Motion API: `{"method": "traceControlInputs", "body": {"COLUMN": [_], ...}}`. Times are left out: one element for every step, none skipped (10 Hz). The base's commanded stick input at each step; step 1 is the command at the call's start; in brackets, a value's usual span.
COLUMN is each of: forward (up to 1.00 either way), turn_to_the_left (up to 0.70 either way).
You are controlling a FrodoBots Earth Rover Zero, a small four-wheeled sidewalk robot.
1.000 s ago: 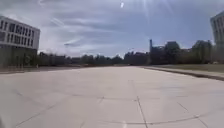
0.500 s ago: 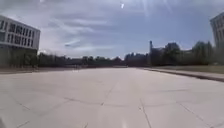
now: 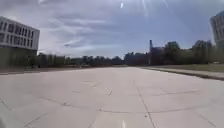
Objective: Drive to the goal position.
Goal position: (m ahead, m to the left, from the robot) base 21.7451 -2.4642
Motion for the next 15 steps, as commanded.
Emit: {"method": "traceControlInputs", "body": {"forward": [0.5,0.5,0.5,0.5,0.5,0.5,0.5,0.5,0.5,0.5,0.5,0.5,0.5,0.5,0.5], "turn_to_the_left": [0.0,0.0,0.0,0.0,0.0,0.0,0.0,0.0,0.0,0.0,0.0,0.0,0.0,0.0,0.0]}}
